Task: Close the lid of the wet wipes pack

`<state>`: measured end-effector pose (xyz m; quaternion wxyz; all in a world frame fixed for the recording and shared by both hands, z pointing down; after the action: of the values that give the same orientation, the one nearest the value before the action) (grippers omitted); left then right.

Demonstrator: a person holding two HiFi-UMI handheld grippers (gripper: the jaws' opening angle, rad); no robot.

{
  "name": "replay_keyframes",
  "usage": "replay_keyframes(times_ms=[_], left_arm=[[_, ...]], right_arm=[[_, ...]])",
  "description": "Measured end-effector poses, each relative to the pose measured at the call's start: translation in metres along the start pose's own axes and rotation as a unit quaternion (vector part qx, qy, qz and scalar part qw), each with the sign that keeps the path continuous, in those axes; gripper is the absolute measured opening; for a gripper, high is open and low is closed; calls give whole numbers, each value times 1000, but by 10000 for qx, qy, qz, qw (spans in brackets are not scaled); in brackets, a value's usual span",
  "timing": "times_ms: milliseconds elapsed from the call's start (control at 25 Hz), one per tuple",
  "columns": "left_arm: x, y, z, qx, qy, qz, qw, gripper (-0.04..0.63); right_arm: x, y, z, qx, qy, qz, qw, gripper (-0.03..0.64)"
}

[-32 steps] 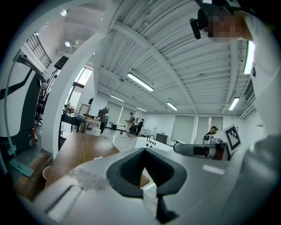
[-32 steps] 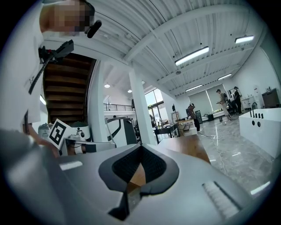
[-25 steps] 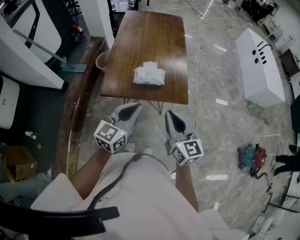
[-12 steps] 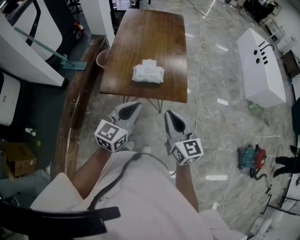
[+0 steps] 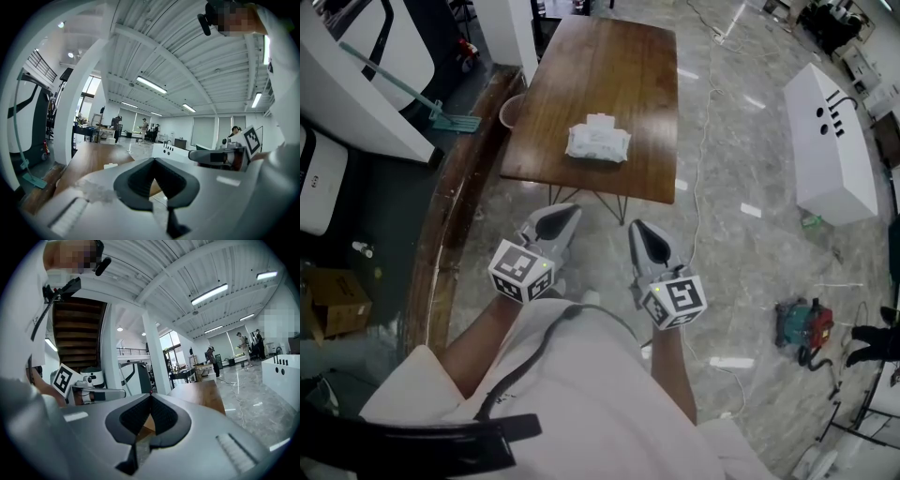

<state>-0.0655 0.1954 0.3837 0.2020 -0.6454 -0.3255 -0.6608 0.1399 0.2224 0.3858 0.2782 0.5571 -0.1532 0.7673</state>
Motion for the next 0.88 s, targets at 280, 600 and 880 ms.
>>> replay_keyframes(times_ms=[280,600,880], left_arm=[[3,8,19,-32,-39,-3,10000,3],[5,8,8,-332,-113,-33,9994,2],[8,28,-13,-362,-203,-70,9991,2]], right_arm=[[4,-18,12,-50,-29,-74,10000,9],[9,-22,27,-58,78,-161,9998,9],[4,3,43,-68,86,-190,9998,9]])
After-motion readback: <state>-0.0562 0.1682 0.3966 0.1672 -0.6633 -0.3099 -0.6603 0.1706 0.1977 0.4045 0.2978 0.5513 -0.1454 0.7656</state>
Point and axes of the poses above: the fingertips, and each gripper's own axes: y forward along the fingers, z to its right, x out of its underside, the point moved 8 cm from there along -y, backward along the fingers, and after that the axes turned 6 degrees about y, right-handed, at the moved point
